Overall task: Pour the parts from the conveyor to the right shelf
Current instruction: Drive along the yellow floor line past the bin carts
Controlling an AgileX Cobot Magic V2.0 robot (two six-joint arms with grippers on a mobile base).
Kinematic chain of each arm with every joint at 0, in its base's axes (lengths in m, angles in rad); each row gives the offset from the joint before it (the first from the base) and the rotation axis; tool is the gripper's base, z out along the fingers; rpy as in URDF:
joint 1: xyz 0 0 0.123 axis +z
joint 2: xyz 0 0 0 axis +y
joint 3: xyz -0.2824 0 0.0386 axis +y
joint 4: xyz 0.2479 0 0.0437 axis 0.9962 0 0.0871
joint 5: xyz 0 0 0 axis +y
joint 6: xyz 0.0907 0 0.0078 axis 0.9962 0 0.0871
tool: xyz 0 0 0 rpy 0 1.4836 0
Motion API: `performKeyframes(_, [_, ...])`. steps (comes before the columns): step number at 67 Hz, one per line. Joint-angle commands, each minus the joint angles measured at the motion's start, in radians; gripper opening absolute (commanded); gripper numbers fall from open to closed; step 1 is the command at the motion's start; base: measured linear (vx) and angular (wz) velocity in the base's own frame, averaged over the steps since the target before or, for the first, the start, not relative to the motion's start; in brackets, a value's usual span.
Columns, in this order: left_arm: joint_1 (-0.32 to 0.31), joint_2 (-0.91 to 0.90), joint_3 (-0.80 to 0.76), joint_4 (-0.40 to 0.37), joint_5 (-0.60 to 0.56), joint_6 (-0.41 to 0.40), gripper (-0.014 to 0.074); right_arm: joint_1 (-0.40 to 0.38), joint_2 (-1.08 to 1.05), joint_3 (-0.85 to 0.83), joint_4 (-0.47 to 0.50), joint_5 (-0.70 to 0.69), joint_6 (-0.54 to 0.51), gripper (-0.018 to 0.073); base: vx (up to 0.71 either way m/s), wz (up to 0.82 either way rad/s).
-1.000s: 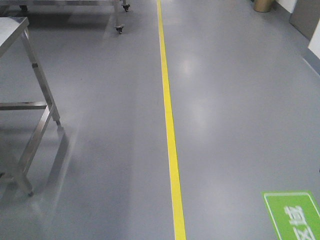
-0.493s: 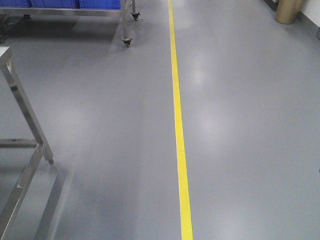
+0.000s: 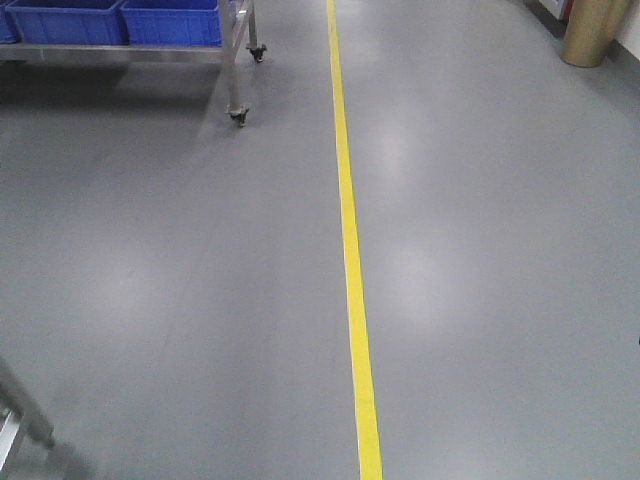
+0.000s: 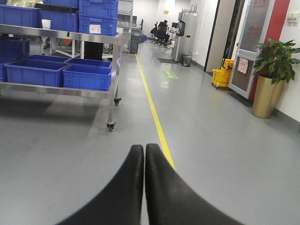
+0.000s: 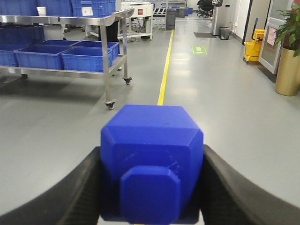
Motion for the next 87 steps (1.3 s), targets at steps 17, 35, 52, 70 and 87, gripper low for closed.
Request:
performKeyframes(17, [-0.005, -0.009, 0.022, -0.009, -0.075, -0.004, -0.0006, 0.002, 0.015, -0.026, -0.007, -0.080, -0.003, -0.0004, 0.81, -0.05])
performKeyframes(35, [-0.005, -0.009, 0.022, -0.009, -0.075, -0.004, -0.0006, 0.002, 0.015, -0.026, -0.007, -0.080, -0.003, -0.0004, 0.80, 0.02])
performKeyframes(52, [-0.005, -0.009, 0.022, -0.009, -0.075, -0.004, -0.0006, 0.002, 0.015, -0.026, -0.007, -0.080, -0.003, -0.0004, 0.78, 0.02])
performKeyframes(70, [-0.005, -0.009, 0.022, -0.009, -0.075, -0.004, -0.0006, 0.002, 0.015, -0.026, -0.007, -0.080, -0.003, -0.0004, 0.74, -0.05])
performKeyframes(87, [-0.005, -0.009, 0.022, -0.009, -0.075, -0.004, -0.0006, 0.002, 0.015, -0.026, -0.007, -0.080, -0.003, -0.0004, 0.71, -0.03])
